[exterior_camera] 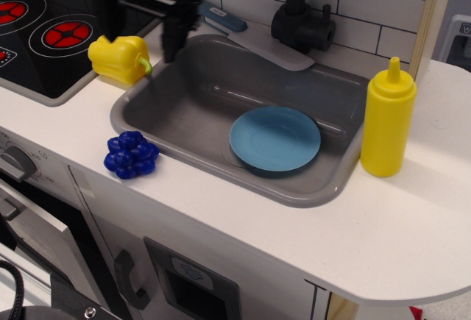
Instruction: Put blueberries on plate sink
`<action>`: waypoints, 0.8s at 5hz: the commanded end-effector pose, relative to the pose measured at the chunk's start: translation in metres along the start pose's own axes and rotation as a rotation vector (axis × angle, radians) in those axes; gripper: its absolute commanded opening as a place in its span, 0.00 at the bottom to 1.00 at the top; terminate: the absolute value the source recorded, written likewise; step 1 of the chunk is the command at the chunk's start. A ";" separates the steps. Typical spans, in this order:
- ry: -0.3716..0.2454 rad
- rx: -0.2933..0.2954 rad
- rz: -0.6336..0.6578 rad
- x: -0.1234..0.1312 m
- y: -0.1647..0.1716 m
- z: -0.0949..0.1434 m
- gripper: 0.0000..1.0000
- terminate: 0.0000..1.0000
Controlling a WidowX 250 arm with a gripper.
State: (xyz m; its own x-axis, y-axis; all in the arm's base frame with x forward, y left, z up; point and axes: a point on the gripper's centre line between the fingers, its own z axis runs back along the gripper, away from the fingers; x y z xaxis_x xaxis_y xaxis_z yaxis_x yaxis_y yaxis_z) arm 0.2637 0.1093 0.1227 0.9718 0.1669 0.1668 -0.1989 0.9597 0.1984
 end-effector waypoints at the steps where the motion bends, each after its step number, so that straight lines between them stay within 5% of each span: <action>1: -0.029 0.002 -0.101 -0.033 0.014 0.000 1.00 0.00; 2: 0.001 -0.050 -0.126 -0.043 0.004 0.003 1.00 0.00; 4: 0.008 -0.046 -0.143 -0.064 -0.006 -0.025 1.00 0.00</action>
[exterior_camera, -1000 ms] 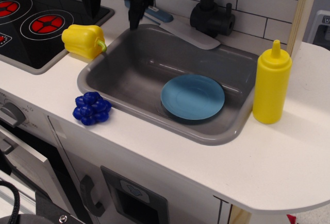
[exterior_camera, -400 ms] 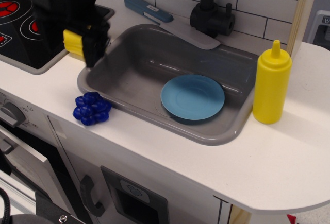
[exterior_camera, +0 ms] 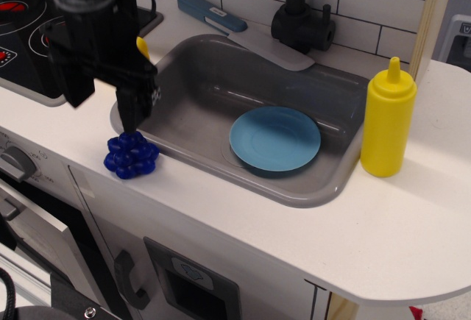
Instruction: Put blueberries on plate sink
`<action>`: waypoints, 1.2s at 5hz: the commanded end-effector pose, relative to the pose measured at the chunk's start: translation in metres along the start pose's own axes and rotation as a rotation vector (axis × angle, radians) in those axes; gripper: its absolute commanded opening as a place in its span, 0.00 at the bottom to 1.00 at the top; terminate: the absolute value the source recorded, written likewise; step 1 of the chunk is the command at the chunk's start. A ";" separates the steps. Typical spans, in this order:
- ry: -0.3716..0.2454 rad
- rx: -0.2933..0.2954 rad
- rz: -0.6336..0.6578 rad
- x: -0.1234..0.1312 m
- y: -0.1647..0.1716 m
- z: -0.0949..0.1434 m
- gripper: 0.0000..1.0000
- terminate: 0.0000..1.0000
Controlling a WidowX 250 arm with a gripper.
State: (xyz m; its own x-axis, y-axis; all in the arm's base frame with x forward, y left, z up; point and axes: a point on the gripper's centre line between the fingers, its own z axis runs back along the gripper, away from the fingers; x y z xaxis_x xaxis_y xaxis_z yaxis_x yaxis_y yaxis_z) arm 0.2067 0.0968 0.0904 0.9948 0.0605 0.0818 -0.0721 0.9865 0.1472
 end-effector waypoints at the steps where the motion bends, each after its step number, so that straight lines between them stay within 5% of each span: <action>1: -0.063 -0.001 -0.043 0.001 -0.005 -0.011 1.00 0.00; 3: -0.055 -0.082 -0.014 0.006 -0.009 -0.017 1.00 0.00; 4: -0.052 -0.013 -0.011 0.007 -0.007 -0.023 1.00 0.00; 6: -0.052 0.018 0.008 0.006 -0.004 -0.031 1.00 0.00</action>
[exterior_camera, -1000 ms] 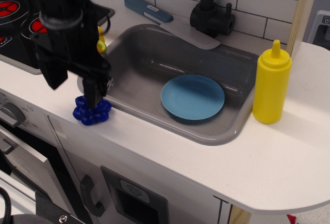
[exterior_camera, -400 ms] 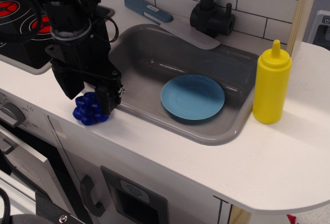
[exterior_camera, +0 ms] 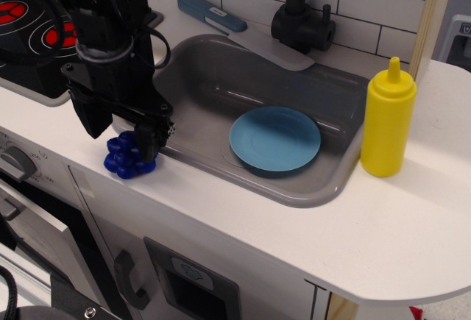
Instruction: Put blueberries on plate sink
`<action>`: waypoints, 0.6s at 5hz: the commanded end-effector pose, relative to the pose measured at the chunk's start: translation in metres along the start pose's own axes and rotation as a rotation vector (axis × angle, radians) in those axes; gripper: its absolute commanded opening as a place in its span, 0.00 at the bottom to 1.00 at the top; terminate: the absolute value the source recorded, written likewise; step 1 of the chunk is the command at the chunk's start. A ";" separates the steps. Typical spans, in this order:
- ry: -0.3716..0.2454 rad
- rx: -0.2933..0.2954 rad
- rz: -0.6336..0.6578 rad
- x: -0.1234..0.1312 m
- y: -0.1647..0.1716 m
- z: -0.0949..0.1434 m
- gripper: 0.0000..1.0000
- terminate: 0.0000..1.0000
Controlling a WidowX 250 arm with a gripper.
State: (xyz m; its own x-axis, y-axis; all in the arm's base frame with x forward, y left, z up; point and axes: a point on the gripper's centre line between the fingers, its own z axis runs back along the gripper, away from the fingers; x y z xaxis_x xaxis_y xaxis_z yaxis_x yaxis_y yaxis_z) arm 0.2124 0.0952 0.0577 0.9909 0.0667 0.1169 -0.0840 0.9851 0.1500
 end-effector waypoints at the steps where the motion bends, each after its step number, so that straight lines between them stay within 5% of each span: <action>1: -0.015 0.011 0.000 0.003 0.003 0.002 1.00 0.00; 2: -0.013 0.006 0.000 0.003 0.003 0.002 1.00 0.00; 3: -0.002 0.000 0.006 0.002 0.003 0.001 0.00 0.00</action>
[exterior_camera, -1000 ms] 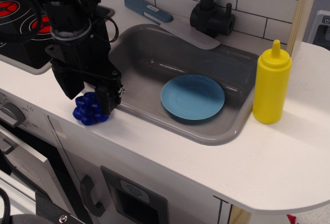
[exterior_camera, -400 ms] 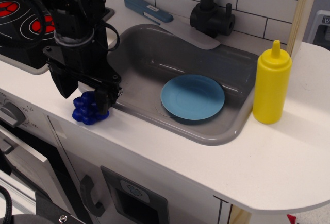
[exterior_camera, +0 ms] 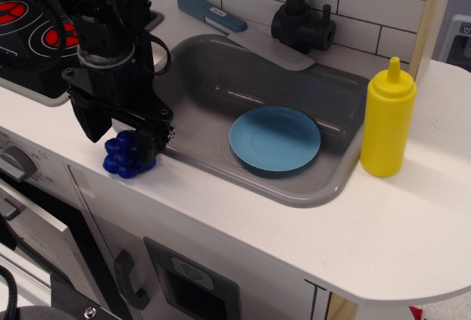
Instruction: Put blueberries on plate sink
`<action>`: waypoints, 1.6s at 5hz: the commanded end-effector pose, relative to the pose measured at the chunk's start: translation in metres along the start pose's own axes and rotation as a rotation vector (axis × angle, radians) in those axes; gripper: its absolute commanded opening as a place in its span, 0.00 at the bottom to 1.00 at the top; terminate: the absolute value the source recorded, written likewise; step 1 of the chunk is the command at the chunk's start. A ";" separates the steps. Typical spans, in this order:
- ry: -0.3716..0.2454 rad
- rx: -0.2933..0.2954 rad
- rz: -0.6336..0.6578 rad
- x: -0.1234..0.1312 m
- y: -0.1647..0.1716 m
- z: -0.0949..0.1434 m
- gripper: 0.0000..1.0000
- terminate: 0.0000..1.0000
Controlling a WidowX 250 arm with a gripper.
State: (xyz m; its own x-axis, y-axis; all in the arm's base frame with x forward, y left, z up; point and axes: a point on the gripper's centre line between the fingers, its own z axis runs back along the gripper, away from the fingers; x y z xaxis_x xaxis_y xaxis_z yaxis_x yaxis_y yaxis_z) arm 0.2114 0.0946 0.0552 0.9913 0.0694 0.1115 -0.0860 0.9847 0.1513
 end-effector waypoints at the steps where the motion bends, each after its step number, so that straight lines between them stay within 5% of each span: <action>1: -0.010 -0.002 0.002 0.004 0.004 0.004 0.00 0.00; 4: 0.017 -0.075 0.096 0.000 0.000 0.002 0.00 0.00; 5: 0.015 -0.078 0.119 0.043 -0.013 0.050 0.00 0.00; 7: -0.004 -0.093 0.201 0.069 -0.024 0.060 0.00 0.00; 8: -0.004 -0.057 0.237 0.086 -0.039 0.044 0.00 0.00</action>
State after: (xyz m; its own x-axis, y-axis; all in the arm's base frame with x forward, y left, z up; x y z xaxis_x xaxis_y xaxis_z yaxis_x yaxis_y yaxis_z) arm 0.2898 0.0496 0.0855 0.9489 0.3015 0.0928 -0.3085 0.9484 0.0736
